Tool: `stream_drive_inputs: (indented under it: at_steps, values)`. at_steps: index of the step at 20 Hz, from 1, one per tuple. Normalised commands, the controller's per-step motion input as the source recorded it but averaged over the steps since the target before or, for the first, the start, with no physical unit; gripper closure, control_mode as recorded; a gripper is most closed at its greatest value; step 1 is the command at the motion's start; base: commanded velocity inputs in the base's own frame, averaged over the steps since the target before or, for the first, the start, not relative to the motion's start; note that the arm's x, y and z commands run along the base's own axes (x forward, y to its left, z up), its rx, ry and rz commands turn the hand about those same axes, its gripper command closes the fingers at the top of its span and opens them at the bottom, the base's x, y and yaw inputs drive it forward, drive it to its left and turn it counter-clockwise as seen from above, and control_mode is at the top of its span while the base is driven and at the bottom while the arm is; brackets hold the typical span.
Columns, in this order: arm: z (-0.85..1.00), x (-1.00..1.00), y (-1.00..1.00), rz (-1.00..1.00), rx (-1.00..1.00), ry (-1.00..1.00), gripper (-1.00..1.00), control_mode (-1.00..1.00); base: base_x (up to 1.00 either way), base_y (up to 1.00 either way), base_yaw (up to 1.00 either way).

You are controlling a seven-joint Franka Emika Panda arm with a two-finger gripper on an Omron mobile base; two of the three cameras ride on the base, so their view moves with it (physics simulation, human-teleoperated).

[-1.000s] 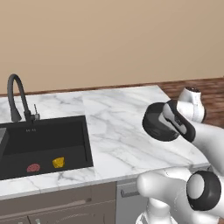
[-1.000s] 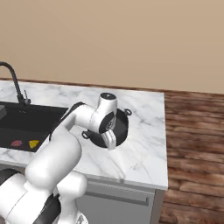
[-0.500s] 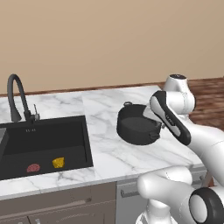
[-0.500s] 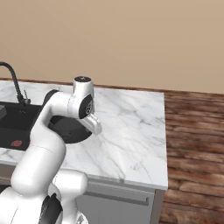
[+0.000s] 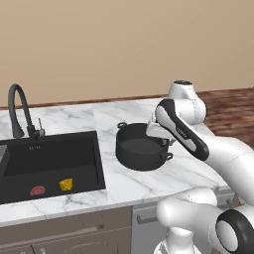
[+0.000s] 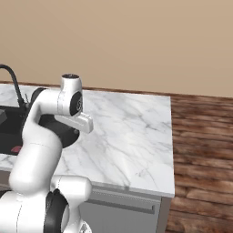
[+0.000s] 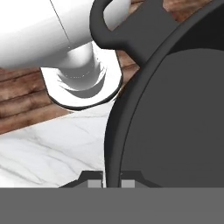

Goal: Pick the pot and pot and place them in the sink. Then turn on the water.

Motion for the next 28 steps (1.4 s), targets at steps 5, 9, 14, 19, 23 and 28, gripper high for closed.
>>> stream_drive_inputs:
  at_steps: [5, 9, 14, 19, 23, 28]
  values:
    - [0.00, 0.00, -0.04, 0.06, 0.00, 0.00, 1.00, -1.00, 0.00, 0.00, 0.00]
    - [0.00, -0.02, 0.00, 0.06, 0.00, 0.00, 1.00, -1.00, 0.00, 0.00, 0.00]
    - [0.00, 0.00, 0.12, 0.08, 0.00, 0.00, 1.00, -1.00, 0.00, 0.00, 0.00]
    - [0.00, 0.00, 0.25, 0.12, 0.02, 0.00, 1.00, -1.00, 0.00, 0.00, 0.00]
    - [0.00, 0.00, 0.31, 0.13, 0.04, 0.00, 1.00, -1.00, 0.00, 0.00, 0.00]
    - [0.00, -0.08, 0.25, 0.15, 0.02, 0.00, 1.00, -1.00, 0.00, 0.00, 0.00]
